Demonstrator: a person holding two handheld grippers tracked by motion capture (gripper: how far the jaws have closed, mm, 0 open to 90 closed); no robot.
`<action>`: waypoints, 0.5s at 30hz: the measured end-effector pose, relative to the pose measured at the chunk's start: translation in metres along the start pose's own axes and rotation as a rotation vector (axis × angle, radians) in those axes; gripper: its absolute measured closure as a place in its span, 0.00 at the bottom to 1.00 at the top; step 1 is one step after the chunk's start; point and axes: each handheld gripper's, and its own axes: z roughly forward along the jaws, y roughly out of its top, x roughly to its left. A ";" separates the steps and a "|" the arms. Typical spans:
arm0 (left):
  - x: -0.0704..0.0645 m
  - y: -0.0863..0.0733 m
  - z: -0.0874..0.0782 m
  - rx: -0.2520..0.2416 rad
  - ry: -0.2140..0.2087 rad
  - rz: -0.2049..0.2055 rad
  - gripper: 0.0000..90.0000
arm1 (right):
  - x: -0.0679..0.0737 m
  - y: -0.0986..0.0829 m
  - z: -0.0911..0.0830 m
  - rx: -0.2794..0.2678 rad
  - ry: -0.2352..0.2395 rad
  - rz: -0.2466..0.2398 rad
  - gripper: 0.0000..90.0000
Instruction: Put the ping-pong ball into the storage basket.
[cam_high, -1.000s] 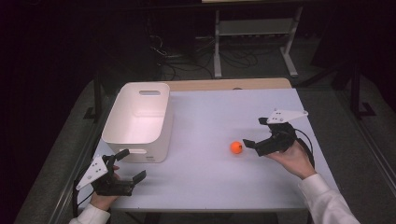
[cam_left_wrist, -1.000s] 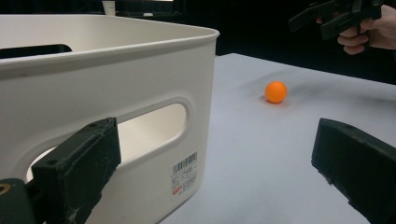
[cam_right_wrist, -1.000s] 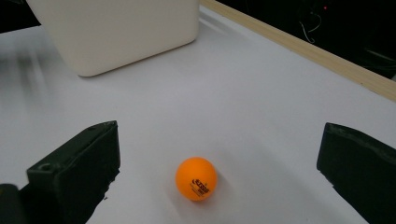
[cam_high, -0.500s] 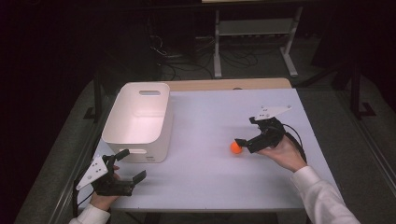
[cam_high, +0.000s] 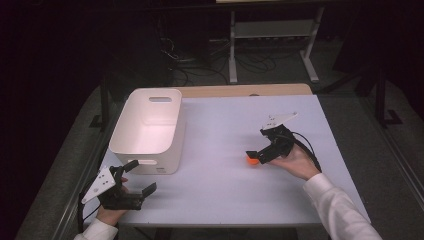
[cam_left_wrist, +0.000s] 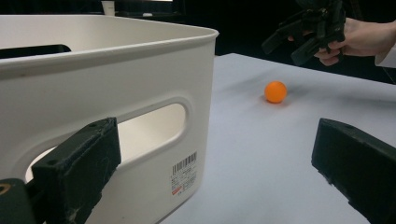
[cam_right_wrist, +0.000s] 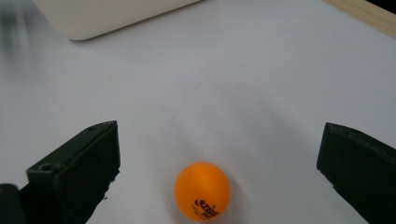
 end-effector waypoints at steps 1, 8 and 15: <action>0.000 0.000 0.000 0.000 0.000 0.000 0.01 | 0.000 0.000 0.002 0.003 0.002 -0.002 0.00; 0.001 0.000 -0.001 0.013 0.001 0.016 0.01 | -0.002 -0.001 0.010 0.041 0.017 0.006 0.00; 0.001 0.000 0.000 0.005 0.000 0.008 0.01 | -0.004 -0.002 0.015 0.066 0.021 0.011 0.00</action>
